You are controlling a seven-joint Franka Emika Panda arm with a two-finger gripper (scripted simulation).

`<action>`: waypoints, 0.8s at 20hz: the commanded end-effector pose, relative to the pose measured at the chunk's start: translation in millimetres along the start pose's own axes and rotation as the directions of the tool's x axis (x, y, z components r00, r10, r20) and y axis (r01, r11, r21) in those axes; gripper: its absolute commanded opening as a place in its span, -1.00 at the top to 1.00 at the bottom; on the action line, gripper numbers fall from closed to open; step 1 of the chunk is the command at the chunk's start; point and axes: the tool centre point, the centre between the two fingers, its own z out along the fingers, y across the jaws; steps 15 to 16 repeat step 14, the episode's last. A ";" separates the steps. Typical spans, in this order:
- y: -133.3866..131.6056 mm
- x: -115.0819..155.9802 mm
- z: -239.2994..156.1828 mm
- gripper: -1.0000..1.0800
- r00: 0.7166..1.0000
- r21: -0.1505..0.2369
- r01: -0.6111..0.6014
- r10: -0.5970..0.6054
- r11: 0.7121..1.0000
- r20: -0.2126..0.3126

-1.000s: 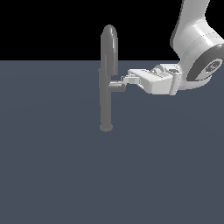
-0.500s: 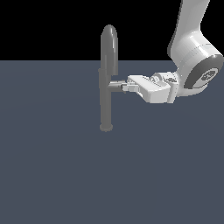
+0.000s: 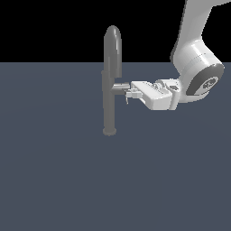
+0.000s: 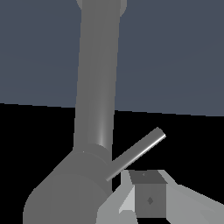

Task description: Turn on the faucet by rotating a designated handle.

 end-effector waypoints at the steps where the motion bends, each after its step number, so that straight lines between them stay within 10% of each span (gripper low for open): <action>1: -2.8 4.0 1.3 1.00 1.000 0.000 -0.002 0.002 1.000 -0.001; 16: -17.9 53.0 1.1 1.00 0.999 0.014 -0.053 0.053 0.998 0.000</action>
